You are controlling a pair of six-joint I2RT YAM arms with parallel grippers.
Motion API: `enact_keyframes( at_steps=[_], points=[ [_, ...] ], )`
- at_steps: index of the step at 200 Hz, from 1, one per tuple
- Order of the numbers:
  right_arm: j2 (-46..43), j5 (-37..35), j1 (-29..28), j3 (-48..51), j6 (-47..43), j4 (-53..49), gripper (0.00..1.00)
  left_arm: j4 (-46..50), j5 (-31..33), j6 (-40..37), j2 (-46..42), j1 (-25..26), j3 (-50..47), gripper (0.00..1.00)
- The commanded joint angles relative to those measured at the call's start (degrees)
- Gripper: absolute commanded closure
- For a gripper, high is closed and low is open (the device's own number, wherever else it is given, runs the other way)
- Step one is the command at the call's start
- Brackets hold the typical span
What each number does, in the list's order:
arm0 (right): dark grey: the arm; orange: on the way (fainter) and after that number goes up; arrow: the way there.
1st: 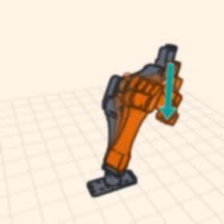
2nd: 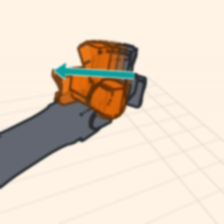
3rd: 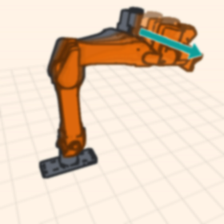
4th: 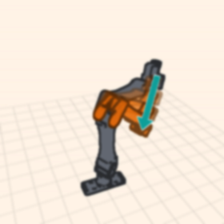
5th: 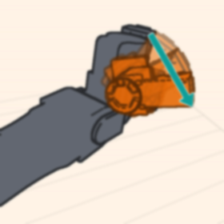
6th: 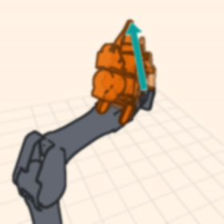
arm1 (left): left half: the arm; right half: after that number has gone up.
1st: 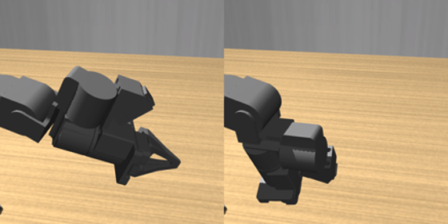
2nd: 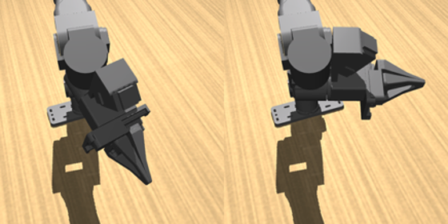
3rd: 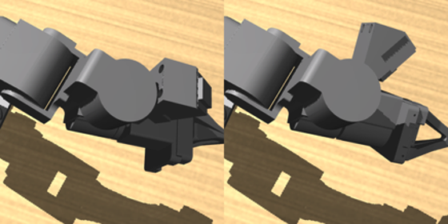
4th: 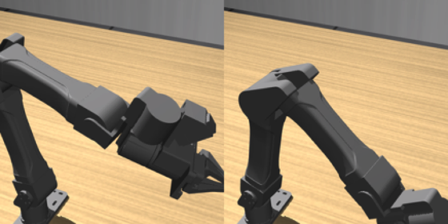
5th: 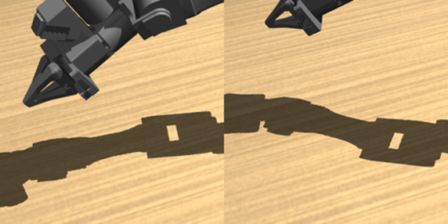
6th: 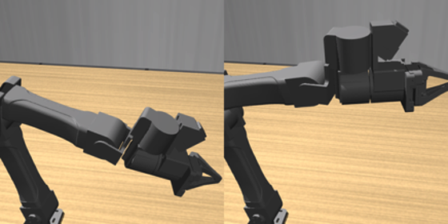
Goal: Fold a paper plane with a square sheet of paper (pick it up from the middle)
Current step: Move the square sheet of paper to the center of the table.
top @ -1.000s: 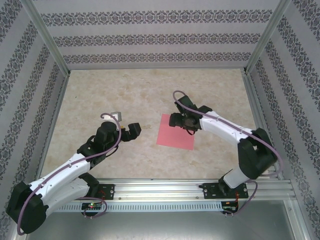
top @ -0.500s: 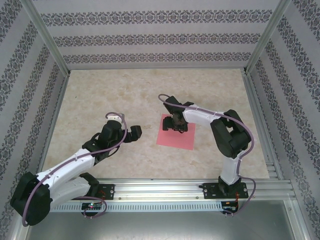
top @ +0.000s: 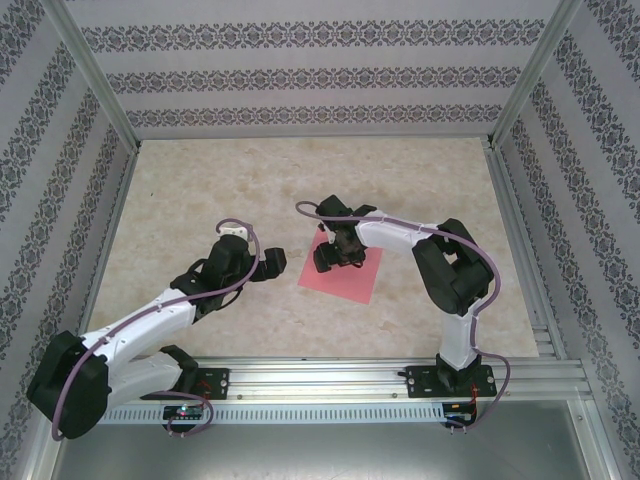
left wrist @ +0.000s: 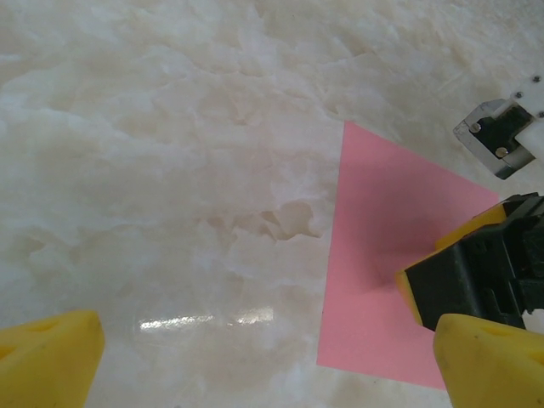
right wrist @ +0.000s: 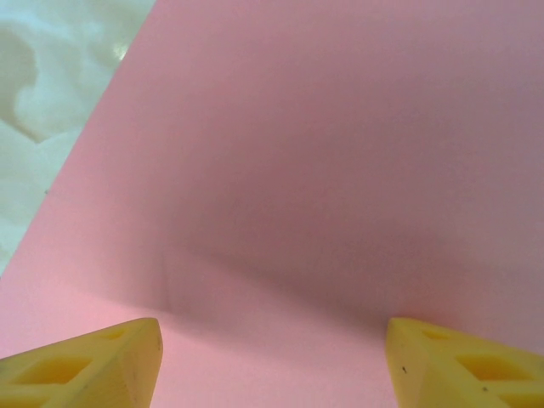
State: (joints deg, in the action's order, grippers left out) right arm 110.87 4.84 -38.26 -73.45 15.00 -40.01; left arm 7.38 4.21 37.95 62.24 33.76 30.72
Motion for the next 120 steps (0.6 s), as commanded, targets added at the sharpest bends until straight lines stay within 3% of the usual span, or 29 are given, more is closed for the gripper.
enact_keyframes(
  at_steps=[1, 13, 41, 76, 120],
  points=[
    [0.0, 0.6, -1.1, -2.2, -7.8, -3.1, 0.30, 0.5, 0.1, -0.8, 0.7, -0.9, 1.8, 0.00],
    [-0.4, -1.0, -1.3, -2.9, -8.1, -4.2, 0.30, 0.8, 0.1, -0.8, 0.9, -0.9, 2.0, 0.00],
    [-2.2, -2.9, 0.2, -4.9, 1.4, -2.0, 0.29, 1.9, 2.1, 0.1, 0.9, -0.9, 2.2, 0.00],
    [0.6, 1.9, 2.0, -6.6, 12.3, 6.3, 0.31, 2.9, 3.5, 1.7, 0.8, -1.5, 2.3, 0.00],
    [8.5, 5.1, 2.1, -13.0, 16.2, 7.7, 0.32, 5.3, 3.5, 1.4, -0.9, -2.1, 2.9, 0.00]
  ],
)
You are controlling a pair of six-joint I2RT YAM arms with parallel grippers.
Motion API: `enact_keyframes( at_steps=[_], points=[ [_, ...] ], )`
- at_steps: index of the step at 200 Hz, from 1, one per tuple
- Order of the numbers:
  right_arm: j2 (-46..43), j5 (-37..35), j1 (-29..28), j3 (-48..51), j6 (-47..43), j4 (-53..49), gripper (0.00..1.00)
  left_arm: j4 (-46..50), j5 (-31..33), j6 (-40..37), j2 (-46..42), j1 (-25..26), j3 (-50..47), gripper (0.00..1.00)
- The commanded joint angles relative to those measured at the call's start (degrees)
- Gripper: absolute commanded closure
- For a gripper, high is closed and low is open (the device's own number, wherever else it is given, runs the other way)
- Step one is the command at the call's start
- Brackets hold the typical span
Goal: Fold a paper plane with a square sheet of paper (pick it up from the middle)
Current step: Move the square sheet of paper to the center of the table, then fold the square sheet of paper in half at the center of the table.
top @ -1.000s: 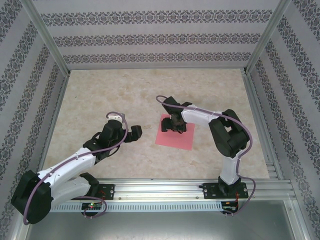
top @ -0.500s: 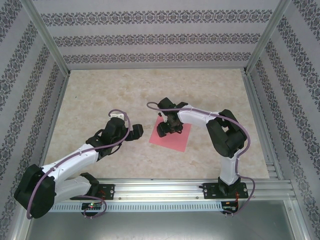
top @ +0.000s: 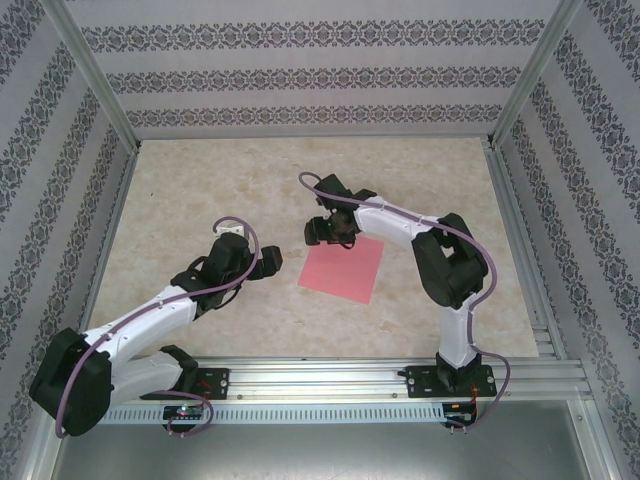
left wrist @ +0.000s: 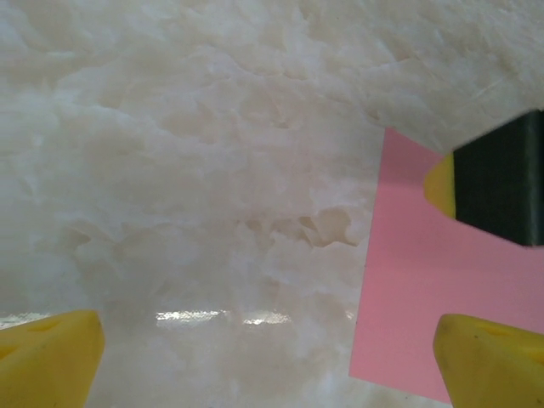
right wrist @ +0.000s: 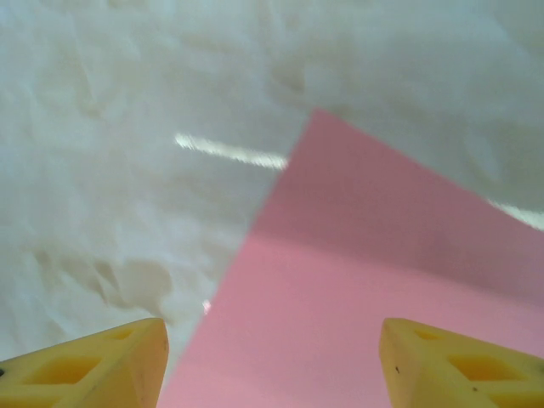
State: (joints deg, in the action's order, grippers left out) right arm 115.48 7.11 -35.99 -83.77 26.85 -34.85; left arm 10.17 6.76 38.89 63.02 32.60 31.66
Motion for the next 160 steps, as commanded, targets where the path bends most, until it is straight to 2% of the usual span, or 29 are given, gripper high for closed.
enact_keyframes(
  at_steps=[1, 48, 91, 133, 160],
  points=[
    [4.0, 2.9, -0.1, -2.7, 4.3, 2.5, 0.32, 2.6, 1.0, 0.4, -1.7, -0.9, 1.9, 0.00],
    [5.8, 6.6, -1.5, -1.7, 2.9, 2.0, 0.32, 3.7, 1.1, 0.1, -3.9, -1.6, 1.3, 0.00],
    [4.0, 9.7, -4.2, 0.6, -3.0, 0.0, 0.32, 2.9, 0.5, -0.2, -3.4, -2.0, 1.7, 0.00],
    [-1.0, 3.2, -4.2, -2.1, -1.0, -3.0, 0.29, 2.5, -1.1, -0.2, -1.5, -2.0, 2.6, 0.00],
    [-5.9, -8.9, -4.2, -3.6, 1.8, -10.0, 0.25, 2.0, -2.7, -0.2, -1.0, -2.0, 2.6, 0.00]
  ],
)
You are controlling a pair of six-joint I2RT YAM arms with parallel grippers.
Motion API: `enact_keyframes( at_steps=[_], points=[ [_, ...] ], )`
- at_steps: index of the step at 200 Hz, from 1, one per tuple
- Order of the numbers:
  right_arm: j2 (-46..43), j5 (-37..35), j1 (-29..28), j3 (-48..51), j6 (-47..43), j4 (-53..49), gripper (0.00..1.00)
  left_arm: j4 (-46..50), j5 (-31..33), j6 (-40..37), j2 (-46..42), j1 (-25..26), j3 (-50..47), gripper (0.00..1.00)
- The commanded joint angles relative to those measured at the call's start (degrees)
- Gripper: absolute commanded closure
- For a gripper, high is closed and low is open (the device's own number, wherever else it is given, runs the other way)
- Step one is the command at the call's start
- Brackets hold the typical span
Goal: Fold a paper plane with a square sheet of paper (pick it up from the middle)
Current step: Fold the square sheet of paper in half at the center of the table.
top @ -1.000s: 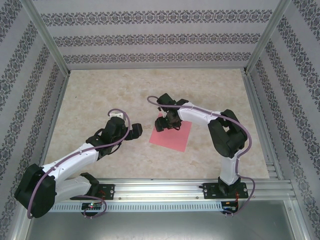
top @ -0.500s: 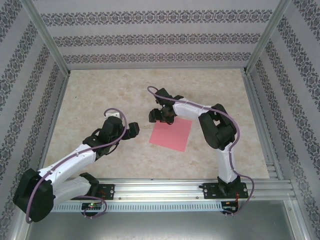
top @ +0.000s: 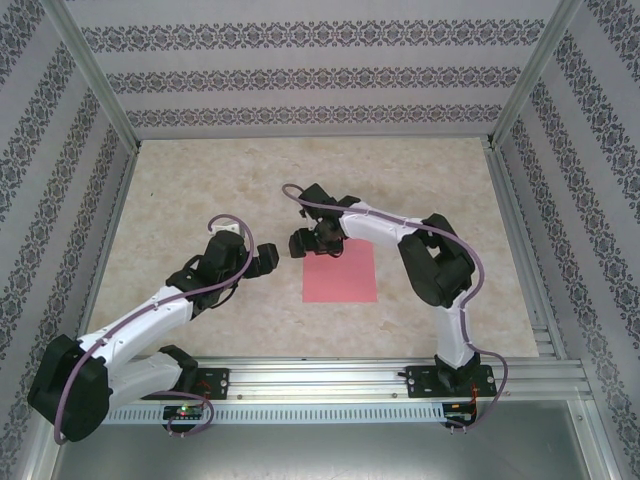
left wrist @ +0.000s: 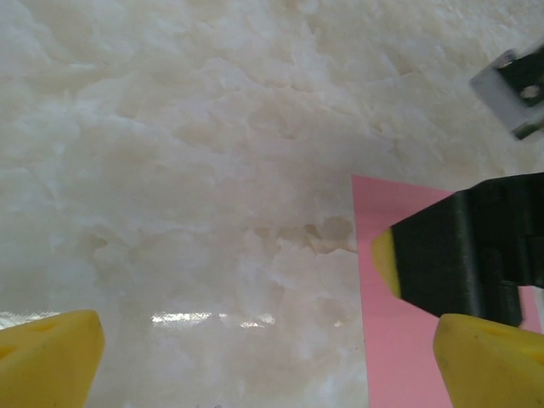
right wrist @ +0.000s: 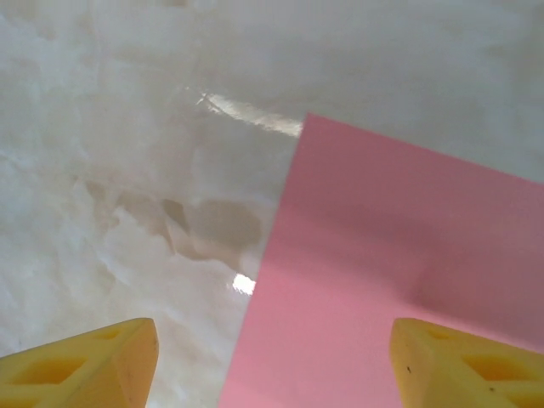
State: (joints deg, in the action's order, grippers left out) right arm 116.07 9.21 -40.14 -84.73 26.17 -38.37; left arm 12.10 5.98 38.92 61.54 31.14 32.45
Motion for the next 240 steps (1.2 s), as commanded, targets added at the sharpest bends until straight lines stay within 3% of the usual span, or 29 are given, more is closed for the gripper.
enact_keyframes(
  at_steps=[1, 20, 117, 240],
  points=[
    [-6.7, -12.1, 0.0, -2.5, 2.5, -6.8, 0.25, 0.0, -2.0, -0.3, 0.5, -0.5, 1.8, 0.00],
    [-8.5, -17.9, 0.4, -0.4, 4.9, -10.8, 0.21, -0.5, -3.4, -0.6, 1.6, -0.5, 1.8, 0.00],
    [-3.7, -15.6, -1.3, 2.9, 10.1, -12.5, 0.04, -1.9, -7.5, -1.5, 7.8, -0.6, 3.9, 0.00],
    [1.2, -13.3, -1.9, 8.8, 12.9, -7.8, 0.02, -1.9, -7.8, -1.4, 9.2, -0.6, 4.2, 0.00]
  ],
)
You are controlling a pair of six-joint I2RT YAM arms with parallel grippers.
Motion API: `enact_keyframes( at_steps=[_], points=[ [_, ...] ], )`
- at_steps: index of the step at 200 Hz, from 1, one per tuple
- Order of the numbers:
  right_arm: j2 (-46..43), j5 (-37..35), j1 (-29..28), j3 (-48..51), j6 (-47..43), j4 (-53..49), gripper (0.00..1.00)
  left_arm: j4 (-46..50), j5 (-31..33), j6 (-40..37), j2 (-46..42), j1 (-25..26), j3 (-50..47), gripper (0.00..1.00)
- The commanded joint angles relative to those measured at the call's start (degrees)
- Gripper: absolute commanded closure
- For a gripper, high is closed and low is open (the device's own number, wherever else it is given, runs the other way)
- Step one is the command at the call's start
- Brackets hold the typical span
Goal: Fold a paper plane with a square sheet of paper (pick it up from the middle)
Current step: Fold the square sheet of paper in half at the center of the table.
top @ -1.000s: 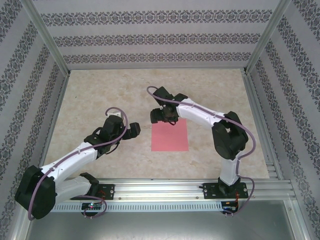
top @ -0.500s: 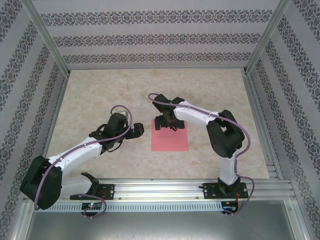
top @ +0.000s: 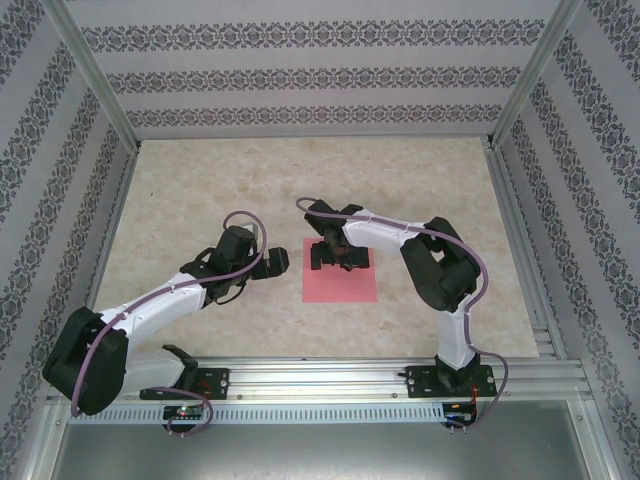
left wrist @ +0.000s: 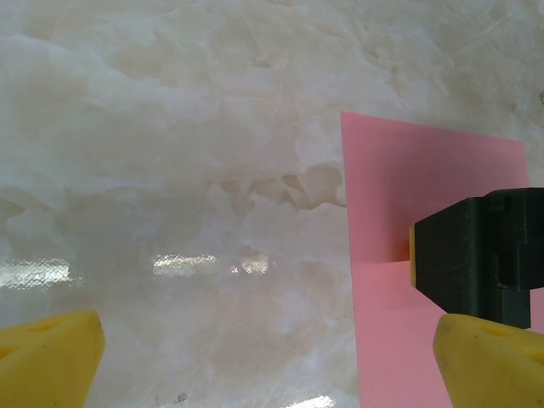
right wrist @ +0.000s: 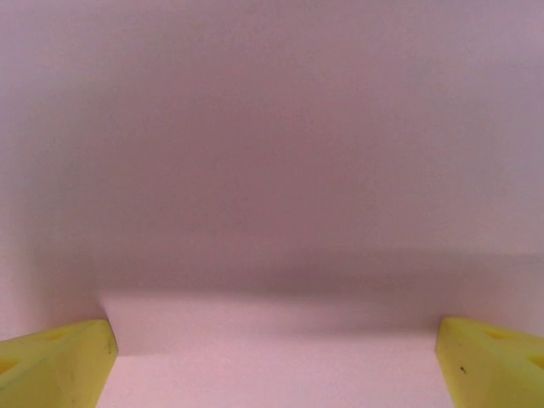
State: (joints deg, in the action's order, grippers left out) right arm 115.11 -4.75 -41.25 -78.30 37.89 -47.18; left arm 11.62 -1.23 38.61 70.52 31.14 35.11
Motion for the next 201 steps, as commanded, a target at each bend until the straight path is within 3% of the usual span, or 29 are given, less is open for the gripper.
enact_keyframes(
  at_steps=[1, 65, 201],
  points=[
    [2.1, 0.6, -0.8, 2.3, 1.2, 1.0, 0.02, -1.4, -0.6, -1.1, 0.3, -0.6, 1.6, 0.00],
    [-3.6, -2.2, -0.9, -2.6, 0.7, -2.7, 0.02, -1.2, -0.8, -1.0, 0.4, -0.6, 1.6, 0.00],
    [3.1, 0.1, -2.2, 3.3, 3.9, 1.4, 0.04, -1.4, -0.9, -1.0, 0.8, -0.6, 1.6, 0.00]
  ],
)
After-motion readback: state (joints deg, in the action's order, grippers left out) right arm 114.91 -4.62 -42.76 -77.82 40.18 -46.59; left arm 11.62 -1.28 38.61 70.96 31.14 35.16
